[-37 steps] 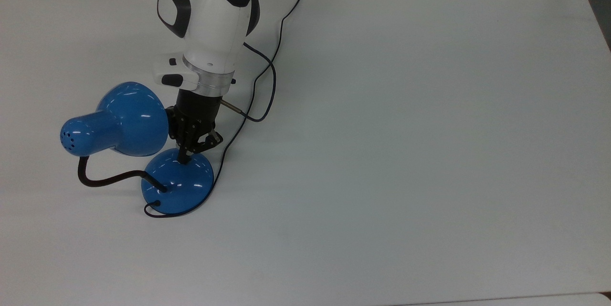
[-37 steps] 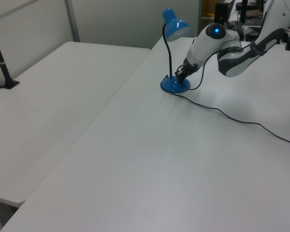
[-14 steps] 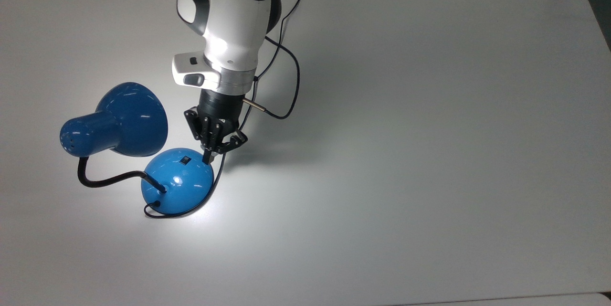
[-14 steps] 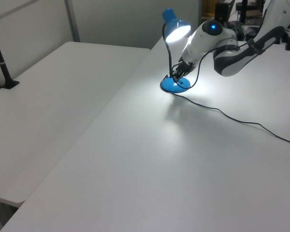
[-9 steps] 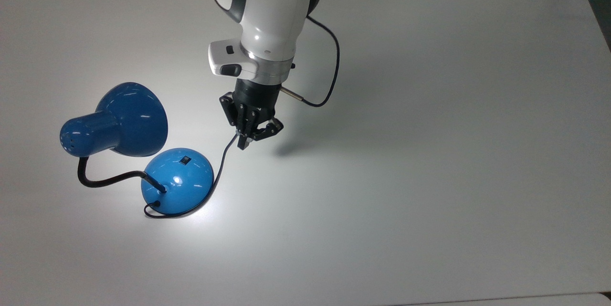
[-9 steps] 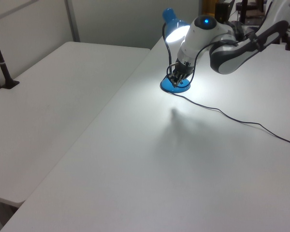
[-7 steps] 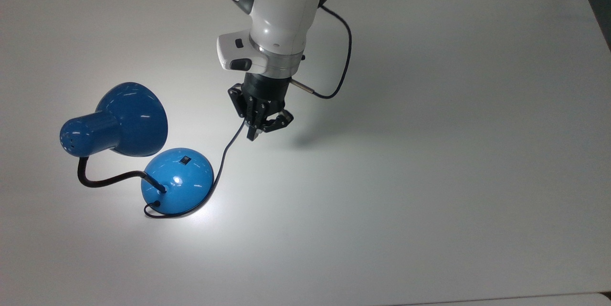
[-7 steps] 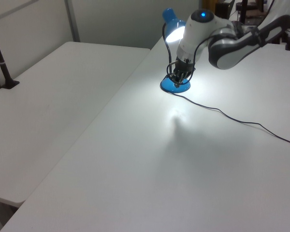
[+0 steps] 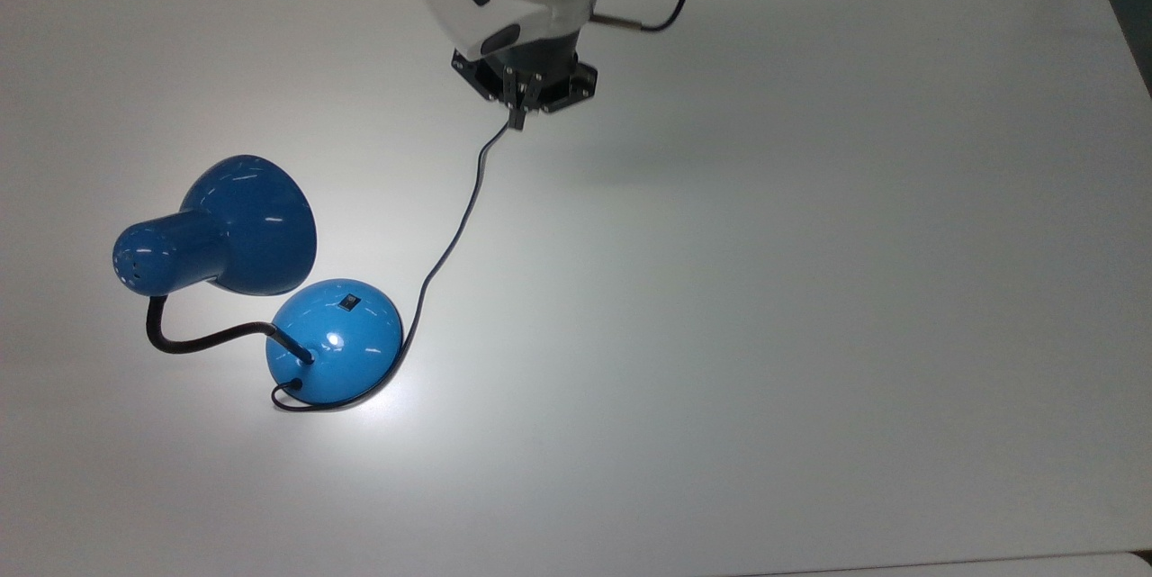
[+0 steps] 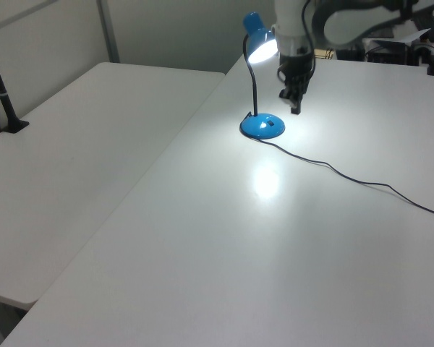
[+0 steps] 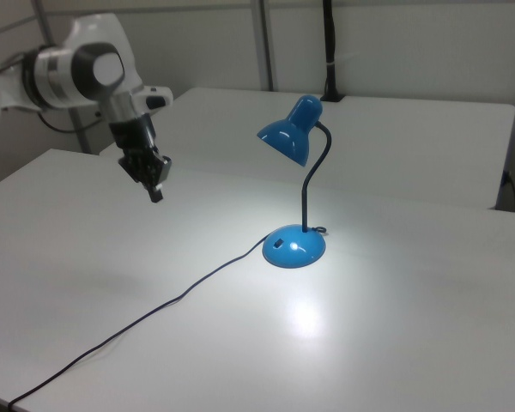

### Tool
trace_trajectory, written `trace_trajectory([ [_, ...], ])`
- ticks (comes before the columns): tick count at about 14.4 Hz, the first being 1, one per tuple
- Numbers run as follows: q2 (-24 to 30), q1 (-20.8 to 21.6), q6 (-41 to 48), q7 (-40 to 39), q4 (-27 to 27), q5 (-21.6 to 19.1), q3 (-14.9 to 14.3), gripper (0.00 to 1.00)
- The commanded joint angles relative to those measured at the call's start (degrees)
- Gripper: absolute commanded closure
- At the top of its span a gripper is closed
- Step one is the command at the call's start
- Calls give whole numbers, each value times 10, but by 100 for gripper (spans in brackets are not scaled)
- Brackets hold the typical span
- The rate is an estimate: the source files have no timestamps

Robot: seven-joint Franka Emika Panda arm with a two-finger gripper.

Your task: Turn on the lamp

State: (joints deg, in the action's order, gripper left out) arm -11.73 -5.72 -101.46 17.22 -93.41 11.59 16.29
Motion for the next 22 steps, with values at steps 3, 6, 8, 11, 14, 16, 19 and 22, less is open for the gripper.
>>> trace_trajectory([
  [3, 85, 4, 117, -226, 2, -54, -47, 100],
  [6, 110, 17, 129, -269, 2, -53, -77, 100],
  [8, 123, 32, 128, -273, 2, -55, -106, 100],
  [11, 130, 38, 129, -264, 2, -76, -122, 91],
  [14, 130, 34, 127, -262, 2, -83, -121, 69],
  [16, 130, 37, 128, -253, 2, -83, -121, 41],
  [19, 126, 39, 122, -195, 2, -83, -115, 20],
  [22, 127, 40, 120, -184, 2, -83, -115, 0],
])
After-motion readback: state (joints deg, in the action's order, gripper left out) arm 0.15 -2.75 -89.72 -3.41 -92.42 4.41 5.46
